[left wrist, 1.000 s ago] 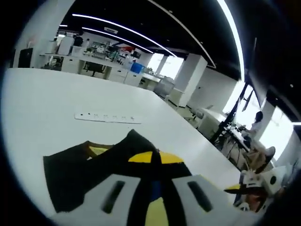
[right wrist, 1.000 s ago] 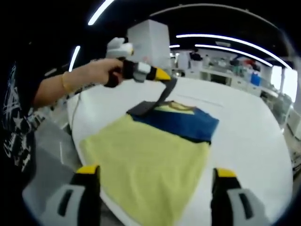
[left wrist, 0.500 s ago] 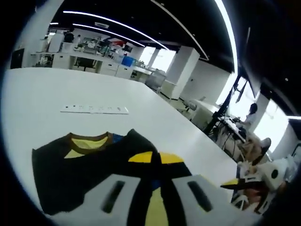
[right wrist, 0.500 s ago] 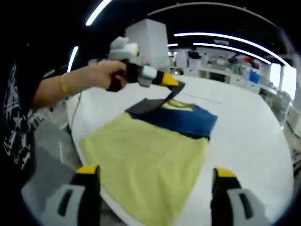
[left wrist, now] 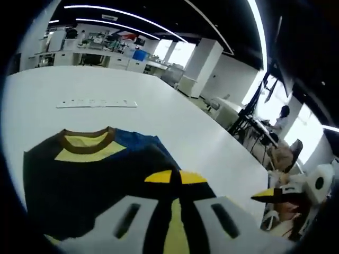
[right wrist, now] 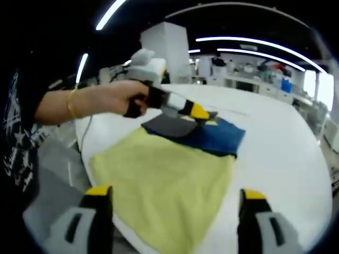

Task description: Fold the garment on the visible template until the final outline fits inside the template.

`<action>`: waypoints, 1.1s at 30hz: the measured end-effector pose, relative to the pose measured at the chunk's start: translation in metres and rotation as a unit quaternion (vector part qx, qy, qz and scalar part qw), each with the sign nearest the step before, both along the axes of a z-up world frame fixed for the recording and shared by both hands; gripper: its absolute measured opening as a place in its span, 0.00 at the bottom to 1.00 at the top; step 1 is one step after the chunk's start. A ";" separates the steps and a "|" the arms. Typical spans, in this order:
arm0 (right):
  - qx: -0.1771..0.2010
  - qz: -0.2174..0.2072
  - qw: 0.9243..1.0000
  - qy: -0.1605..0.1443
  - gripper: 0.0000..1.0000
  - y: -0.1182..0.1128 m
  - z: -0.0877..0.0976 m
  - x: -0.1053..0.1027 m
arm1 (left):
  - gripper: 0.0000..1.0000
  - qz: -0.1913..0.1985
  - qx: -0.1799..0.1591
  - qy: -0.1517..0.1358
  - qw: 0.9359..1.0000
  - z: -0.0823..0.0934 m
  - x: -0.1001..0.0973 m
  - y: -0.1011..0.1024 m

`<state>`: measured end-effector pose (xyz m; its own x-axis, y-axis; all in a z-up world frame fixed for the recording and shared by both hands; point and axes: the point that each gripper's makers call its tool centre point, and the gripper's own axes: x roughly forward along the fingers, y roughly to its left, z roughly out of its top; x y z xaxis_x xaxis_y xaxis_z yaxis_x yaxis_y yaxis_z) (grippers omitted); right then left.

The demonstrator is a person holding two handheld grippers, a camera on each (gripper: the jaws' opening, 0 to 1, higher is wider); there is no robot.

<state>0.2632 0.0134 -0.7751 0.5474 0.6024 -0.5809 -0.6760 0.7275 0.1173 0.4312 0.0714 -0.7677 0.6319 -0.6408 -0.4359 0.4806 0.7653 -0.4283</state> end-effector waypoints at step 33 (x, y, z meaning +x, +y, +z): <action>0.011 0.042 0.999 0.022 0.99 0.006 -0.004 -0.008 | 0.77 -0.103 0.035 -0.077 0.991 -0.001 -0.033 0.003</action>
